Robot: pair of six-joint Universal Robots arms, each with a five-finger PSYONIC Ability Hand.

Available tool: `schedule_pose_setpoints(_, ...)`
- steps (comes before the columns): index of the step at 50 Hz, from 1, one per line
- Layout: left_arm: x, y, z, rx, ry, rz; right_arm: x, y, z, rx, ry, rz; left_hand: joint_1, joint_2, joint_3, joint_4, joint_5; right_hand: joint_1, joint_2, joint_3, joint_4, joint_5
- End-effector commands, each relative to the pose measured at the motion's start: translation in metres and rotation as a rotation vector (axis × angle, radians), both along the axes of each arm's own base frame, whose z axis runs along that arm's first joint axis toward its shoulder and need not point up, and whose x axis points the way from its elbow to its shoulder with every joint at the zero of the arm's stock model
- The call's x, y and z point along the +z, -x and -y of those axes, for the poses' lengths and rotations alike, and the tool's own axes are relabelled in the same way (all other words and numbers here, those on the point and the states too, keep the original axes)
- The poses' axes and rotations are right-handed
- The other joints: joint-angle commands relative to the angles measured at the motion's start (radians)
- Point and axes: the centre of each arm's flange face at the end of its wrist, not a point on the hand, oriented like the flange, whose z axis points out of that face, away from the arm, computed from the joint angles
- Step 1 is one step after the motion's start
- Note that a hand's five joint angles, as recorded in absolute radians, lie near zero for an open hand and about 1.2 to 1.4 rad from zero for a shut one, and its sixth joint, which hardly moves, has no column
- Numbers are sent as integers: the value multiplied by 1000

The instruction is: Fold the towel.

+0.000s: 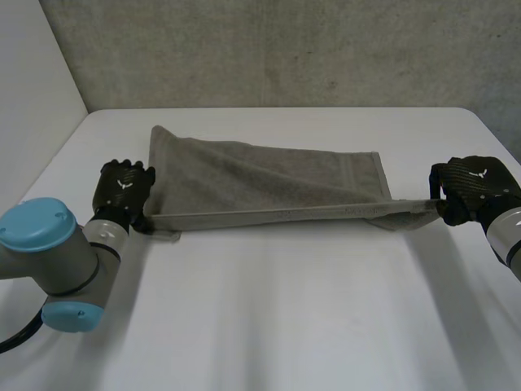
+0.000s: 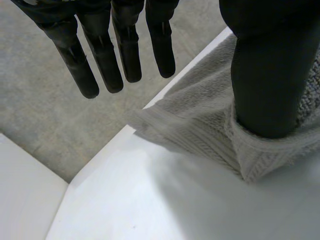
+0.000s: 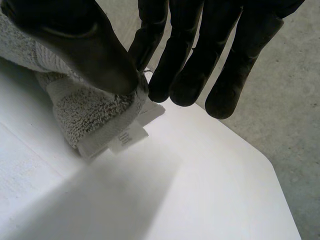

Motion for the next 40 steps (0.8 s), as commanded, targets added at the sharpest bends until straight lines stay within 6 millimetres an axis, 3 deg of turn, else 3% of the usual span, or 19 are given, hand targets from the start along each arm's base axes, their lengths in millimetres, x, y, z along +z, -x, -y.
schedule_pose_setpoints(1, 29, -12, 8, 66, 111, -31, -2, -2, -3, 7, -9, -3, 428, 437, 436, 436, 445, 61, 56, 52, 52, 42)
schedule_pose_setpoints(6, 56, -22, 8, 91, 263, -73, -4, -2, -4, 7, -13, -3, 374, 383, 382, 382, 390, 61, 56, 52, 52, 42)
schedule_pose_setpoints(7, 57, -22, 8, 91, 264, -73, -4, -2, -4, 7, -13, -3, 373, 382, 381, 381, 390, 61, 56, 52, 52, 42)
schedule_pose_setpoints(9, 63, -22, 10, 90, 326, -82, -3, -2, -4, 8, -11, -4, 166, 175, 174, 174, 183, 61, 56, 52, 52, 42)
schedule_pose_setpoints(12, 62, -22, 10, 87, 327, -81, -4, -3, -4, 15, -13, -6, 112, 121, 120, 120, 129, 61, 56, 52, 52, 42)
schedule_pose_setpoints(17, 38, -14, -1, -15, 181, -39, -12, -4, -5, 20, -37, -13, 65, 74, 73, 73, 82, 61, 56, 52, 52, 42)
schedule_pose_setpoints(25, 27, -7, -12, -115, 51, -15, -19, -4, -5, 22, -61, -15, 74, 82, 82, 82, 90, 61, 56, 52, 52, 42)
schedule_pose_setpoints(40, 11, -22, 1, -67, 17, 103, -18, -1, -1, 8, -50, -17, 80, 88, 88, 88, 96, 61, 56, 52, 52, 42)
